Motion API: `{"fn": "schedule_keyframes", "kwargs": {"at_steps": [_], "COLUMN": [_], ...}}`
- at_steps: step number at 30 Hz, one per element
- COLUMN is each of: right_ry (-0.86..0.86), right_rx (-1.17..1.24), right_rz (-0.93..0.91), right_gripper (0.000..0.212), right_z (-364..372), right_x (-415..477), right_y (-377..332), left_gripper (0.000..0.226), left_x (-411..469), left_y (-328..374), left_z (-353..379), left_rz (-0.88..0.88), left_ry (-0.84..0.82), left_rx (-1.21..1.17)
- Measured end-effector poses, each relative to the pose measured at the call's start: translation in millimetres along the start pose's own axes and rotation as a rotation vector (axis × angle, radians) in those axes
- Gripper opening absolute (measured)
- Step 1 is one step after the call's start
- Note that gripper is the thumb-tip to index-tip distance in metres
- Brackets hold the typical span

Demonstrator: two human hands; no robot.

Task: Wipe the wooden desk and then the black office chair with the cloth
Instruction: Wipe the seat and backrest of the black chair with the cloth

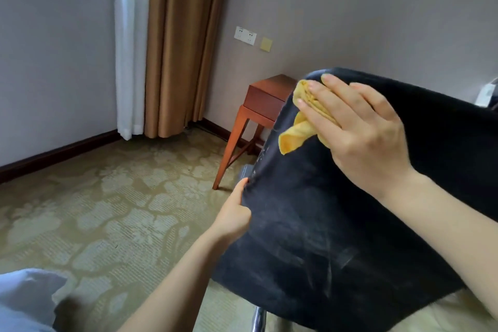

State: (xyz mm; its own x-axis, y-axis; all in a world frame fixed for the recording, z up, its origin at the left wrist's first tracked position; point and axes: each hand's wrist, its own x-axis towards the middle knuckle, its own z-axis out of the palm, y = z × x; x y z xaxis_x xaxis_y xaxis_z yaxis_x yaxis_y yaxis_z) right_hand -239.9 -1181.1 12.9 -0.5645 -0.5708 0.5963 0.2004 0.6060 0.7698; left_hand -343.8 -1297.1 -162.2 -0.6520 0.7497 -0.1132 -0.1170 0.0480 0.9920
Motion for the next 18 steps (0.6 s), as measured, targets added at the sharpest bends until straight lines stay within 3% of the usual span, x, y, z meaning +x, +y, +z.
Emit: {"fn": "schedule_keyframes", "kwargs": {"at_steps": [5,14,18], "right_ry": [-0.063,-0.329,-0.45], "right_rx": [0.083,0.21,0.25], "right_rz": [0.117,-0.074,-0.266], "right_gripper": [0.033,0.038,0.043], "right_z": [28,68,65], "right_x": [15,-47,-89], "right_y": [-32,-93,-96], "left_gripper": [0.082,0.088,0.09], "left_x": [2,6,5], "left_y": [-7,-13,-11], "left_z": [-4,-5,-2], "left_rz": [0.048,0.083,0.07], "left_ry": [0.011,0.005,0.027], "left_rx": [0.003,0.039,0.05]}}
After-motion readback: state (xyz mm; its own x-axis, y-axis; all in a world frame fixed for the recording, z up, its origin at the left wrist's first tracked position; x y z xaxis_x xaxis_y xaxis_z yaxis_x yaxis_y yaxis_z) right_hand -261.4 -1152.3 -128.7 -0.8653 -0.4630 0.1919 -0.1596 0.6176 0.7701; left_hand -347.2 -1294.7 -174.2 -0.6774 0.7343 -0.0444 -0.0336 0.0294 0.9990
